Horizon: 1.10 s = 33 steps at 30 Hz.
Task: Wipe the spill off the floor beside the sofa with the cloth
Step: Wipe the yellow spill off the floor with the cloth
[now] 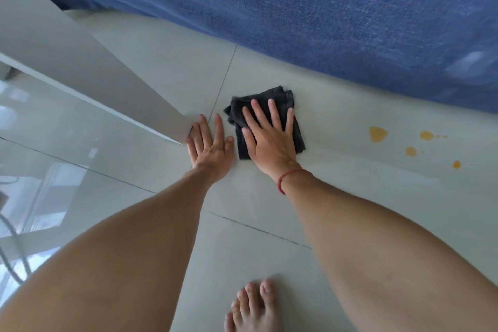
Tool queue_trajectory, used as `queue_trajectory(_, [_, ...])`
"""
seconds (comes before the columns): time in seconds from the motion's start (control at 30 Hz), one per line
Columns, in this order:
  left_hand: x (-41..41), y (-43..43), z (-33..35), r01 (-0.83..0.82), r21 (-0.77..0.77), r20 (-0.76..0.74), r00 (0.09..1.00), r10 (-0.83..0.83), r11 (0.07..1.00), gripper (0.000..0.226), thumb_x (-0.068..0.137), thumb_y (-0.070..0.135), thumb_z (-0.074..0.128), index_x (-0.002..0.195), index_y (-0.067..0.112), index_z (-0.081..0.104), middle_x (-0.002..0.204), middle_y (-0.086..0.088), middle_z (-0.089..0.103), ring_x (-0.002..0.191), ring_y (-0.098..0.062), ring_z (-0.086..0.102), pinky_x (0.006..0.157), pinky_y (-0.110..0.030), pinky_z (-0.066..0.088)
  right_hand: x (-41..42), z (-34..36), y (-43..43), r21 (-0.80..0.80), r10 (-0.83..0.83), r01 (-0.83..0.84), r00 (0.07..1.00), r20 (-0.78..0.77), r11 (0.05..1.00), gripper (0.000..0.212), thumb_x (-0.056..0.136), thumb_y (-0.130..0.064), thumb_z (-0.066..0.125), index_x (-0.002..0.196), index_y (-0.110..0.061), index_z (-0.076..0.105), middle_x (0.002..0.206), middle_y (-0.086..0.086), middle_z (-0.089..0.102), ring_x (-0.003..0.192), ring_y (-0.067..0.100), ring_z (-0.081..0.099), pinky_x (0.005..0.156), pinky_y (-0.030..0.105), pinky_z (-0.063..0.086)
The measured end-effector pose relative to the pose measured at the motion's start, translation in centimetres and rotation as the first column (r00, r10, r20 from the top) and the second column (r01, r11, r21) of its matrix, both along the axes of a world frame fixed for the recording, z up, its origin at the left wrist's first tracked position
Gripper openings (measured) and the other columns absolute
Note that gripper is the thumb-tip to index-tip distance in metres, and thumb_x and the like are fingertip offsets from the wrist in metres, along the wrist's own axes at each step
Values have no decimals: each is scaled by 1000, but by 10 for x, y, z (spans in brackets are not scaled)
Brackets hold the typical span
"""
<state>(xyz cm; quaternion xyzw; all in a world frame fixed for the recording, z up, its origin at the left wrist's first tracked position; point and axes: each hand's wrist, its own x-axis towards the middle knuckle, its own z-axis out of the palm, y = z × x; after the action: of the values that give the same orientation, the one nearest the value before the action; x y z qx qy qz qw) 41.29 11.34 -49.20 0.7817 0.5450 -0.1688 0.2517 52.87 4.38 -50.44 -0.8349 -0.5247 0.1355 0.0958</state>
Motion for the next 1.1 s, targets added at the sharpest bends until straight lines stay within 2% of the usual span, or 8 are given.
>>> queue_trajectory(0.1, [-1,0,0,13,-6,-10,1000,-13,1000,61,101,42,14,151,30,-18,158,-4,-28,147,-21,-23,119,-42,-14,3,0,-41,-7,120,-120,992,32,993,49,99,-41,29,146,-30,35,157,-9,31,147,26,23,117,54,4])
queue_trajectory(0.17, [-2,0,2,8,-17,-12,1000,-8,1000,61,101,43,14,152,30,-18,158,-4,-28,147,-21,-23,119,-41,-14,8,2,-79,-31,110,-109,993,46,994,48,99,-41,30,145,-30,38,155,-9,34,145,24,28,117,52,8])
queue_trajectory(0.33, [0,-2,4,-14,-17,5,1000,14,1000,62,101,42,16,152,31,-16,159,-3,-27,148,-20,-22,119,-41,-13,50,5,-127,-114,-180,187,981,72,976,52,97,-44,22,146,-32,34,157,-11,29,148,20,21,117,51,6])
queue_trajectory(0.57, [1,-4,1,-11,-1,10,1000,11,1000,62,101,42,17,152,30,-16,159,-4,-26,148,-20,-21,118,-40,-14,57,2,-58,-101,-428,429,903,30,898,51,101,-42,21,151,-33,18,163,-5,9,150,27,-1,115,60,-8])
queue_trajectory(0.77, [-2,-3,2,-16,-12,2,1000,16,1000,62,101,42,16,152,31,-16,159,-3,-27,148,-20,-22,119,-40,-14,19,-1,-34,-42,-209,210,978,17,977,49,99,-42,26,148,-33,30,160,-6,23,149,28,12,115,60,-2])
queue_trajectory(0.93, [0,-7,7,-55,-31,-42,998,54,998,61,100,43,16,152,32,-15,159,-2,-26,148,-18,-21,120,-40,-12,0,-3,-76,7,-51,51,999,0,999,47,98,-38,32,142,-28,43,153,-5,40,144,28,30,116,55,10])
queue_trajectory(1.03, [16,-19,12,-102,67,13,995,101,993,62,101,42,18,155,28,-8,160,-8,-22,149,-23,-19,121,-44,-9,8,-1,-121,-31,-93,93,996,7,995,47,99,-38,30,142,-28,43,152,-7,40,144,25,32,116,51,11])
queue_trajectory(1.1, [39,-31,18,-44,124,73,997,36,991,60,101,44,20,154,30,-5,161,-8,-20,149,-24,-19,119,-44,-10,21,0,-155,-75,-207,208,978,16,975,48,99,-40,27,143,-29,41,153,-9,37,145,21,28,117,49,10])
